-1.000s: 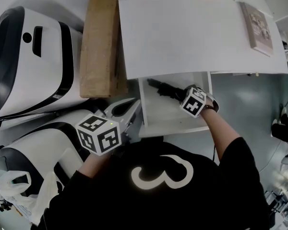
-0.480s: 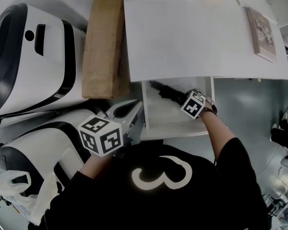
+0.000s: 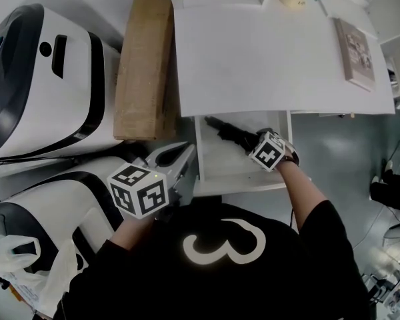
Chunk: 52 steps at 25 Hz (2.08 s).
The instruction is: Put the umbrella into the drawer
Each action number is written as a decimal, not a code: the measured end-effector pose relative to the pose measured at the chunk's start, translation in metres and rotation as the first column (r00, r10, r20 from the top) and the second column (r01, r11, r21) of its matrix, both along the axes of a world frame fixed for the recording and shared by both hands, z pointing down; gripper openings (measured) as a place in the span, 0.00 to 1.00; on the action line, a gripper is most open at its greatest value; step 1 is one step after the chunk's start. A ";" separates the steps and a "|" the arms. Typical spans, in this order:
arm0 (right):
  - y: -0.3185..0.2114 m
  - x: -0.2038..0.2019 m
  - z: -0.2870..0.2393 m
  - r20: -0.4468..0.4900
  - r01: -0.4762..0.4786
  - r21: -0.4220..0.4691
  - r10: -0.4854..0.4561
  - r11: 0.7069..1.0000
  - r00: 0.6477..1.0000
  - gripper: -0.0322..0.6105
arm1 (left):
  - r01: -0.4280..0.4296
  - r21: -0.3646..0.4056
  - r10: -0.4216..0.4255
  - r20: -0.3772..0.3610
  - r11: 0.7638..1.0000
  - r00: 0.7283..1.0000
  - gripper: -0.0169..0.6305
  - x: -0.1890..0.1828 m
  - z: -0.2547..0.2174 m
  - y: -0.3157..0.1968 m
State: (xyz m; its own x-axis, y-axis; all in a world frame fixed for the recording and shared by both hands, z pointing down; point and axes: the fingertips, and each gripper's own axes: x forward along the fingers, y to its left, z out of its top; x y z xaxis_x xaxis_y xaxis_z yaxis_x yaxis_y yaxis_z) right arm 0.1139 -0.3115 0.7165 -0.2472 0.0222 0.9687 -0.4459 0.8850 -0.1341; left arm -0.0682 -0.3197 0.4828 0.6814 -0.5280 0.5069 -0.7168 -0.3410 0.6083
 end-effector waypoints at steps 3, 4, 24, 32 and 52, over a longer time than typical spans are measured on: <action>-0.003 -0.005 -0.033 0.075 -0.054 0.032 0.051 0.998 0.996 0.52 | -0.005 0.015 0.005 -0.008 1.000 1.000 0.04 0.002 -0.006 0.003; -0.003 -0.008 -0.046 0.106 -0.067 0.046 0.061 0.997 0.992 0.52 | -0.009 0.021 0.009 -0.010 1.000 1.000 0.04 0.004 -0.008 0.005; 0.052 -0.025 -0.353 0.828 -0.548 0.143 0.204 0.824 0.522 0.09 | -0.112 0.236 0.125 -0.039 0.965 0.991 0.04 0.064 -0.120 0.059; 0.088 -0.001 -0.383 0.884 -0.607 0.051 0.247 0.793 0.397 0.05 | -0.155 0.319 0.168 -0.014 0.935 0.986 0.04 0.093 -0.147 0.087; 0.131 0.030 -0.383 0.896 -0.626 -0.037 0.303 0.779 0.324 0.05 | -0.205 0.310 0.211 0.013 0.928 0.977 0.04 0.131 -0.151 0.124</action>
State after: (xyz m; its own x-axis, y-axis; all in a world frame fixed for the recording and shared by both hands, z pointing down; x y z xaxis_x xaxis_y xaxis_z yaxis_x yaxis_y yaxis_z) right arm 0.1436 -0.1802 0.3335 -0.7811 -0.5896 0.2055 -0.6033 0.6278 -0.4919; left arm 0.0627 -0.1954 0.3318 0.8010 -0.5014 0.3269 -0.5983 -0.6538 0.4632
